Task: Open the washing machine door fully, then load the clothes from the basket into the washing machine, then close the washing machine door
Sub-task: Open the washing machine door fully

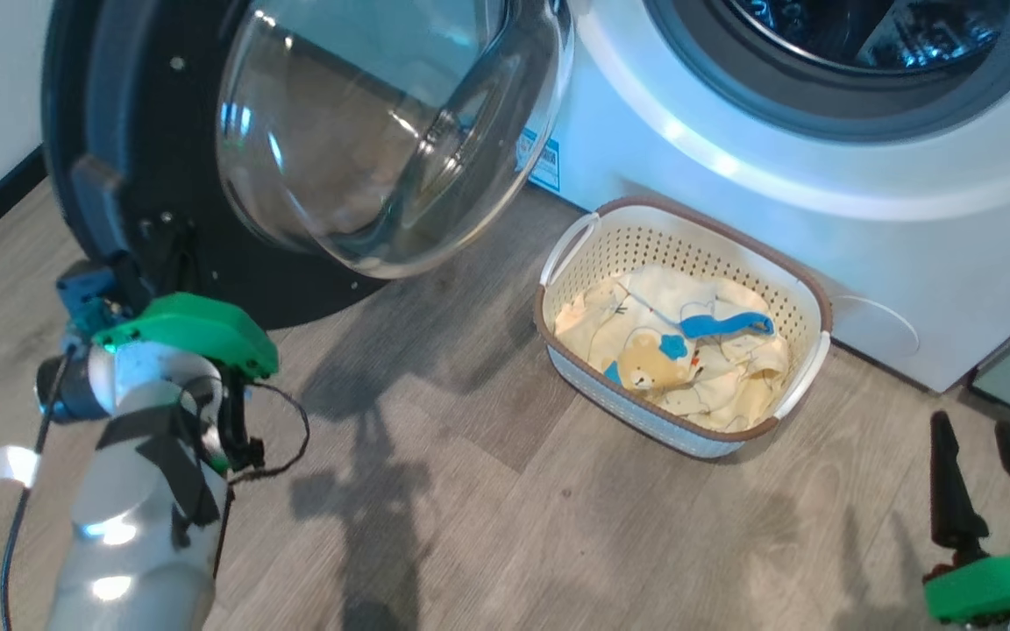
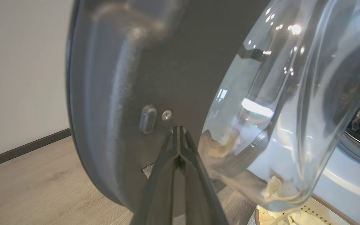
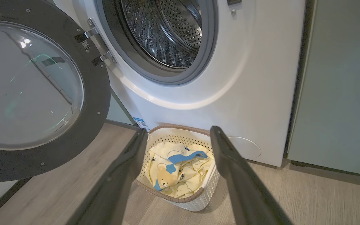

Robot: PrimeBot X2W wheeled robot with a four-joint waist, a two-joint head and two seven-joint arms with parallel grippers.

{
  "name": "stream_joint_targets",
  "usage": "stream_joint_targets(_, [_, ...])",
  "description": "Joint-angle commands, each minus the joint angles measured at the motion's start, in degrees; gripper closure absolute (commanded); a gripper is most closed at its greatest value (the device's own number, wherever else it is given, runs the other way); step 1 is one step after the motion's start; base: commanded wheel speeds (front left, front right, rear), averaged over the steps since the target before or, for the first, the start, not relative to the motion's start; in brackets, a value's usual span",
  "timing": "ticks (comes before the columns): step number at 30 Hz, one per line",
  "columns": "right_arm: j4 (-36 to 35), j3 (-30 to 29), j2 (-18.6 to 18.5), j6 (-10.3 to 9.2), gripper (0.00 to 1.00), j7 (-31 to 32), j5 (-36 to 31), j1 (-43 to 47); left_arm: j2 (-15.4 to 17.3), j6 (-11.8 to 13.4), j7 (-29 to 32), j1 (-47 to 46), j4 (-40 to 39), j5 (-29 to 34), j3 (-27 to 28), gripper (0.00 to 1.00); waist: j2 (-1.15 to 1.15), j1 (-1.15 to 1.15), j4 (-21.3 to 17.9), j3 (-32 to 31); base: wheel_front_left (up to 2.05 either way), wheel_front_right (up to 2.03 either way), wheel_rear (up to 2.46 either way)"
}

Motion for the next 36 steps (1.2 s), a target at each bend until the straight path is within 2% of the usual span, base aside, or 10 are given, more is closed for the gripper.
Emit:
stream_joint_targets(1, [-1.98,1.23,-1.76,0.01,0.0,-0.55,0.32,-1.99,1.93,-0.07,-0.37,-2.95,-1.34,0.42,2.88,1.0,0.0,0.0,-0.04,0.63,0.0,0.0,0.0])
stream_joint_targets(23, [-1.77,2.29,-3.53,0.01,0.0,-0.55,0.67,-4.56,2.36,-1.6,-0.37,-9.06,3.95,4.02,12.59,1.0,0.0,0.0,-1.78,4.2,0.0,0.0,0.0])
stream_joint_targets(30, [-1.11,2.26,-2.34,0.01,0.0,-0.55,0.74,-3.87,1.3,-2.92,-0.37,-7.55,3.67,6.36,13.76,1.0,0.0,0.0,-2.49,1.29,0.0,0.0,0.0])
stream_joint_targets(36, [-0.53,2.41,-0.36,0.01,0.0,-0.55,0.85,-1.92,0.46,-5.35,-0.37,-4.46,2.35,8.68,12.98,1.0,0.0,0.0,-3.51,-2.94,0.0,0.0,0.0])
